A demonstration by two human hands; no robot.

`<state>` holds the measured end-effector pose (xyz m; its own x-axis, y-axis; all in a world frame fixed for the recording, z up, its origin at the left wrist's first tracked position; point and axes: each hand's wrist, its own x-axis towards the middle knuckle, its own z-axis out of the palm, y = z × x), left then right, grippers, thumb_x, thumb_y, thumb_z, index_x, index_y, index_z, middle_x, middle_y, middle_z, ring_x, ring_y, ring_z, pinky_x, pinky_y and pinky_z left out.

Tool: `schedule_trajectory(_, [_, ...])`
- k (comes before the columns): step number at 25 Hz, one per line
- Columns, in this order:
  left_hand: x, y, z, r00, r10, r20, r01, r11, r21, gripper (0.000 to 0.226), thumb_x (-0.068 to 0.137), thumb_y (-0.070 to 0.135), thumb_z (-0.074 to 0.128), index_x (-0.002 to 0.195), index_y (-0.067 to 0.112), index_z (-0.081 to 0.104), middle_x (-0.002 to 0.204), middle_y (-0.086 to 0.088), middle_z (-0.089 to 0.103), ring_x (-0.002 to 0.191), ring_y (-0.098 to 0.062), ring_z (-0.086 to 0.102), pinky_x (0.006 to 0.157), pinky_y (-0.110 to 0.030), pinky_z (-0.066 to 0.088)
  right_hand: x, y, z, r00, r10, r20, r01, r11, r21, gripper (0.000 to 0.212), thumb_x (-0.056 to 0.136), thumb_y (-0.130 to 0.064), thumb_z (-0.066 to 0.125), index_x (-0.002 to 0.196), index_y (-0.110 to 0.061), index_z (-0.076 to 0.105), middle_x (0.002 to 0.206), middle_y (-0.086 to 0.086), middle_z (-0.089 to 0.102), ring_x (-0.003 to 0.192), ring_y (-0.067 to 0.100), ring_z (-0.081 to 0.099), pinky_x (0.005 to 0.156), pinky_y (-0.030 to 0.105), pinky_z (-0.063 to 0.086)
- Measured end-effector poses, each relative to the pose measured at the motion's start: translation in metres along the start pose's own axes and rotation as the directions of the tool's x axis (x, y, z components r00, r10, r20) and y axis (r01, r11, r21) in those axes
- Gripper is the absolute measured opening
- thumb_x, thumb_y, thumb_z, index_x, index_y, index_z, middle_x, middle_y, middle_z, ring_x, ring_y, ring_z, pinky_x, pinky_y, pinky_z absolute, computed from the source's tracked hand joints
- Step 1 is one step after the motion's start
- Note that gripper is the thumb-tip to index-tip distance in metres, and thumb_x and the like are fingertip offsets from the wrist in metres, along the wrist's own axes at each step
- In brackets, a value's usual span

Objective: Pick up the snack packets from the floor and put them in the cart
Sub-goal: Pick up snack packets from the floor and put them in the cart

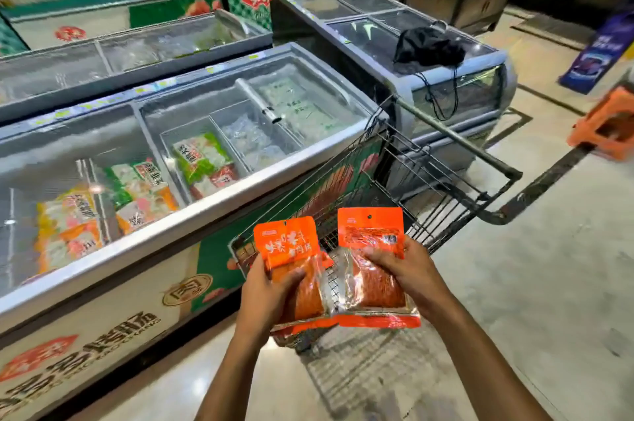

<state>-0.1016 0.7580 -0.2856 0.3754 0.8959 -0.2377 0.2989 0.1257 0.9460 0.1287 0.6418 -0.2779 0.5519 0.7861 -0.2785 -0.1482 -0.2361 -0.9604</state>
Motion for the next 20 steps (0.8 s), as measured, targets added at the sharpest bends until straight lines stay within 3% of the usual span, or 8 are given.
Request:
schedule_trajectory(5, [0.058, -0.002, 0.067, 0.998, -0.048, -0.043, 0.046, 0.998, -0.041, 0.053, 0.07, 0.05, 0.081, 0.117, 0.033, 0.062, 0.111, 0.009, 0.076, 0.099, -0.015, 0.074, 0.093, -0.052, 0.057, 0.087, -0.003, -0.053, 0.998, 0.035, 0.055, -0.034, 0.999, -0.037, 0.049, 0.075, -0.026, 0.086, 0.117, -0.012, 0.066, 0.105, 0.007, 0.078, 0.091, 0.022, 0.077, 0.077, 0.037, 0.061])
schedule_trajectory(11, [0.16, -0.043, 0.116, 0.985, -0.153, -0.081, 0.144, 0.983, -0.11, 0.049, 0.078, 0.044, 0.083, 0.12, 0.031, 0.059, 0.109, 0.007, 0.076, 0.096, -0.017, 0.075, 0.088, -0.056, 0.059, 0.212, 0.016, -0.059, 0.983, 0.132, 0.131, -0.122, 0.989, -0.079, 0.063, 0.066, -0.036, 0.088, 0.119, -0.013, 0.064, 0.108, 0.007, 0.078, 0.098, 0.025, 0.076, 0.087, 0.044, 0.06])
schedule_trajectory(16, [0.265, -0.099, 0.152, 0.965, -0.237, -0.108, 0.219, 0.963, -0.16, 0.043, 0.083, 0.032, 0.082, 0.12, 0.03, 0.06, 0.11, 0.006, 0.076, 0.099, -0.015, 0.073, 0.092, -0.051, 0.058, 0.321, 0.077, -0.037, 0.962, 0.212, 0.17, -0.18, 0.966, -0.186, 0.046, 0.076, -0.021, 0.085, 0.117, -0.012, 0.067, 0.106, 0.002, 0.079, 0.101, 0.02, 0.075, 0.081, 0.028, 0.058])
schedule_trajectory(20, [0.33, -0.167, 0.185, 0.928, -0.34, -0.154, 0.31, 0.932, -0.187, 0.043, 0.084, 0.027, 0.082, 0.121, 0.022, 0.06, 0.108, -0.001, 0.075, 0.097, -0.019, 0.072, 0.087, -0.048, 0.059, 0.405, 0.151, -0.025, 0.951, 0.259, 0.172, -0.21, 0.943, -0.26, 0.034, 0.083, -0.007, 0.08, 0.114, -0.014, 0.068, 0.106, 0.0, 0.079, 0.102, 0.015, 0.074, 0.092, 0.032, 0.056])
